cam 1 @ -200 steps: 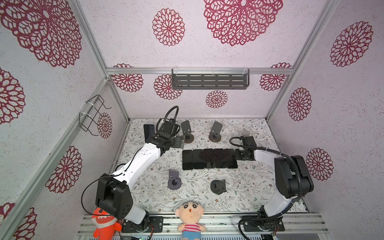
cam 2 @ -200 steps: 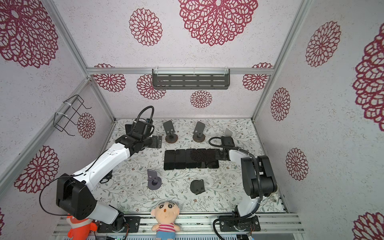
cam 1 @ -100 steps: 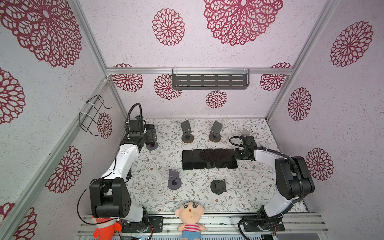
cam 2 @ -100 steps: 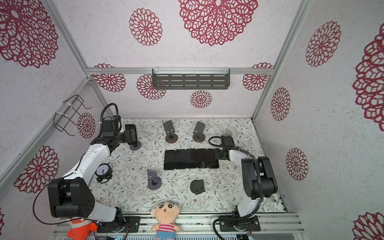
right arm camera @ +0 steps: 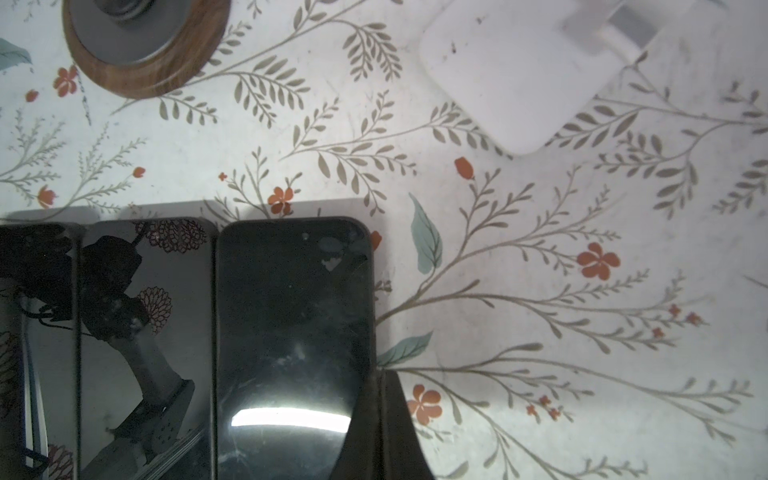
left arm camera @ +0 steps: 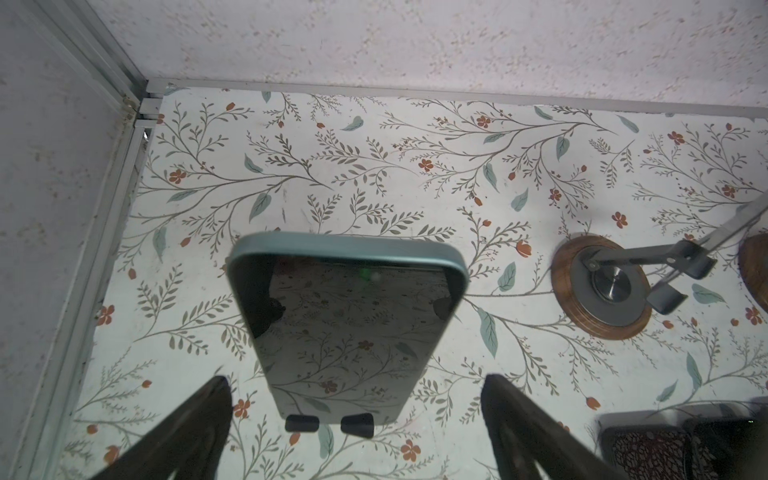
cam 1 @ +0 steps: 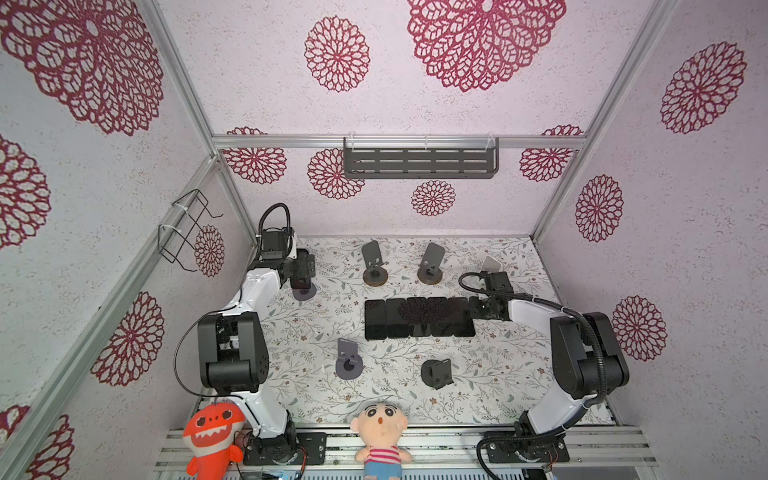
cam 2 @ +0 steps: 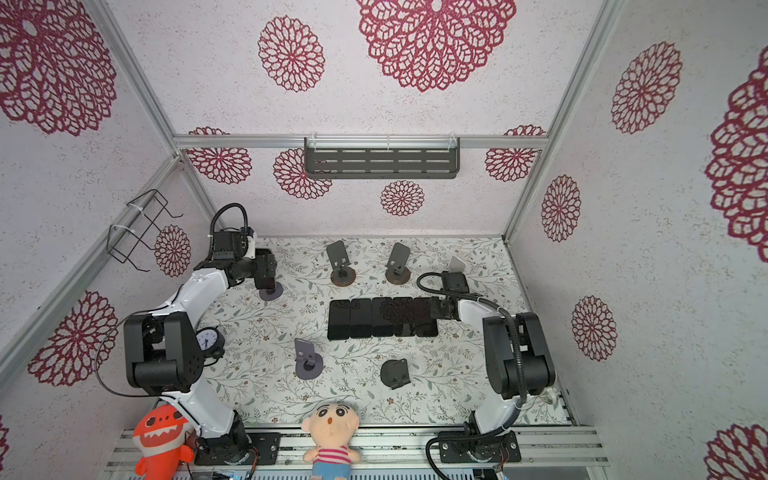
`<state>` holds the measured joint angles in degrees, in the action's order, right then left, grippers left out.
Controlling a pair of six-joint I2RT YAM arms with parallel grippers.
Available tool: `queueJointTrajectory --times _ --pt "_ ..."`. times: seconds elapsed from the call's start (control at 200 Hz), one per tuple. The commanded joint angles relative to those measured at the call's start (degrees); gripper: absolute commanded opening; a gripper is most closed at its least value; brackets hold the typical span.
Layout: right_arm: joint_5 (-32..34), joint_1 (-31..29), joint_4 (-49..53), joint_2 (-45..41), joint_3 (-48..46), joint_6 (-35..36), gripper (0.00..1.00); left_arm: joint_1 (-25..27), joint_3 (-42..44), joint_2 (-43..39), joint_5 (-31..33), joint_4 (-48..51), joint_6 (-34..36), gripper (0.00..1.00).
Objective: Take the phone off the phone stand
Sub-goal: 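Grip the teal-edged phone with the left gripper and lift it off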
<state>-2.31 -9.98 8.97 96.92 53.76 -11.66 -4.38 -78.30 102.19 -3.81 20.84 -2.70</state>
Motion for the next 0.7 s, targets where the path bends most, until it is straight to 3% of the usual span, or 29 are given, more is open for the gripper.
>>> queueJointTrajectory --times 0.0,0.23,0.49,0.696 --pt "0.54 -0.39 0.96 -1.64 0.29 0.06 0.03 -0.71 -1.87 1.56 -0.81 -0.05 2.78 0.97" --pt "0.69 -0.39 1.05 -1.3 0.73 0.07 0.03 -0.89 -5.28 5.18 -1.84 0.53 3.18 0.99" --pt "1.19 -0.3 1.44 -1.7 0.82 0.41 0.03 -0.82 -5.95 5.94 -2.19 0.64 2.51 0.74" --pt "1.27 -0.31 1.7 -1.99 0.82 0.45 0.03 -0.21 -6.77 4.49 -1.12 2.72 1.55 0.68"
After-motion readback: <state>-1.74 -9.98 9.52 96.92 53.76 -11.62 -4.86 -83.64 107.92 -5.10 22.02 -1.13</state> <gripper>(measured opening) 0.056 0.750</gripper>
